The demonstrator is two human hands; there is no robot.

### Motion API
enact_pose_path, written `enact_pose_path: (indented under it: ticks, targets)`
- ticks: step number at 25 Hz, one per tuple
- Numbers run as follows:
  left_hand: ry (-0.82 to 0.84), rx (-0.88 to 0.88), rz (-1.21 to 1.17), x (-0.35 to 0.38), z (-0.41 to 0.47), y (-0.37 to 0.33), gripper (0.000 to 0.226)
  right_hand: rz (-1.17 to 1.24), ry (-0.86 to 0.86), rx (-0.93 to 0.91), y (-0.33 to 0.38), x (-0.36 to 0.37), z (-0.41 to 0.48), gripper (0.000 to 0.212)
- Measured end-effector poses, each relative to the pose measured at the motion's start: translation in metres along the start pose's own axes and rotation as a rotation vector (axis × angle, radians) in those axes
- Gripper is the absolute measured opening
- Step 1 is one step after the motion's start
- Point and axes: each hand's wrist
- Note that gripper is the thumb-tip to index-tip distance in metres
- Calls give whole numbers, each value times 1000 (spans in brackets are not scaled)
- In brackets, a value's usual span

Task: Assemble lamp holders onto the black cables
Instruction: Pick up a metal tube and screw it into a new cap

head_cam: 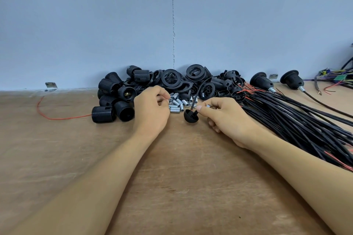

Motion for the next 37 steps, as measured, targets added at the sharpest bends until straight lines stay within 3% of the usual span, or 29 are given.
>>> enact_pose_path:
  ticks: [4, 8, 11, 13, 17, 21, 27, 37]
  targets:
    - [41, 124, 14, -2, -17, -12, 30, 103, 5, 42, 1, -1, 1, 21]
    - [333, 104, -92, 2, -35, -34, 48, 361, 67, 140, 8, -7, 1, 14]
    - [249, 60, -210, 7, -40, -43, 47, 508, 176, 223, 12, -10, -1, 10]
    - [135, 46, -237, 10, -44, -42, 41, 482, 185, 188, 13, -7, -3, 11]
    - [19, 155, 25, 8, -44, -33, 29, 462, 41, 78, 12, -8, -3, 16]
    - [75, 139, 141, 6, -38, -24, 32, 315, 20, -73, 11, -9, -8, 11]
    - [90, 161, 73, 9, -37, -18, 39, 140, 15, -148, 7, -3, -11, 8]
    - [83, 144, 3, 9, -39, -17, 18, 56, 17, -252, 7, -6, -12, 14]
Point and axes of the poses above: each hand's wrist, its own z-axis towards the middle knuckle, its own x-axis out of the palm, y = z × x, and after that the axes turned 4 degrees about -z, right-handed
